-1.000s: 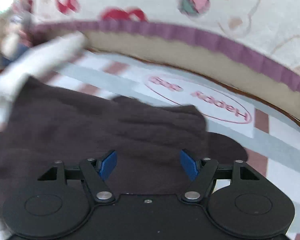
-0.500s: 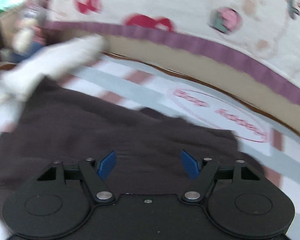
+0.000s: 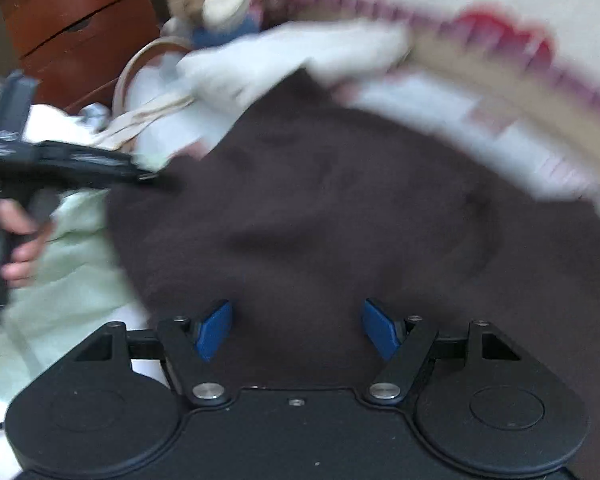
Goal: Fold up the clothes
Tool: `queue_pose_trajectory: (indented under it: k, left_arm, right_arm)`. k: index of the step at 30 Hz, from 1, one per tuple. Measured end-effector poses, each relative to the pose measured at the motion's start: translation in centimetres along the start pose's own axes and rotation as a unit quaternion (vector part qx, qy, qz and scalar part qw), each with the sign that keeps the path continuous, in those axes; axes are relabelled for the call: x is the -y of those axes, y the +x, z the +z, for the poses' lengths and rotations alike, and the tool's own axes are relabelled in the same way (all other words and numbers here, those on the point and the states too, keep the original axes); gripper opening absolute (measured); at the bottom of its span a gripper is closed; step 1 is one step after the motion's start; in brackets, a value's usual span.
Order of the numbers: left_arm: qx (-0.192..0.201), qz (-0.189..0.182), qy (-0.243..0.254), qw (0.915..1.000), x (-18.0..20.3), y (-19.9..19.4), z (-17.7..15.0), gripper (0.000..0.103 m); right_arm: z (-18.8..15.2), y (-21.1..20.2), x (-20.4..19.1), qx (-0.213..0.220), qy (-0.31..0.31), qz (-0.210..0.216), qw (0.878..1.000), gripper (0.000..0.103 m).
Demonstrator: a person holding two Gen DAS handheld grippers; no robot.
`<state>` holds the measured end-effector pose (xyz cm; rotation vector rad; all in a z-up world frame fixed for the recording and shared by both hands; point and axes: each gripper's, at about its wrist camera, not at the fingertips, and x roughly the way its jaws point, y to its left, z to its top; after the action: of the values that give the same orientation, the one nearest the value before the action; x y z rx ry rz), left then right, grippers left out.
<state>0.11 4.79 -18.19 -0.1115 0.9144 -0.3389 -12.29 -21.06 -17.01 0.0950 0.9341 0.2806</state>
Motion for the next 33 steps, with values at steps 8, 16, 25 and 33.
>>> queue_pose_trajectory:
  k: [8,16,25,33]
  left_arm:
    - [0.063,0.059,0.041,0.9954,0.0,-5.5,-1.7,0.008]
    - [0.045,0.054,0.017,0.9974,0.0,-4.2,-1.7,0.008]
    - [0.119,-0.071,0.187,0.9724,9.0,-8.4,2.4,0.008]
    - [0.129,-0.336,0.410,0.8383,28.3,-11.7,3.6,0.008]
  right_arm:
    - [-0.8,-2.8,-1.2,0.059,0.013,0.052,0.997,0.077]
    - [-1.3,1.5,-0.8,0.035,0.072,0.082,0.993,0.078]
    - [-0.7,-6.8,4.8,0.139,0.160,0.087,0.973,0.073]
    - [-9.4,-14.8,18.2,0.207,0.470,0.008,0.858,0.074]
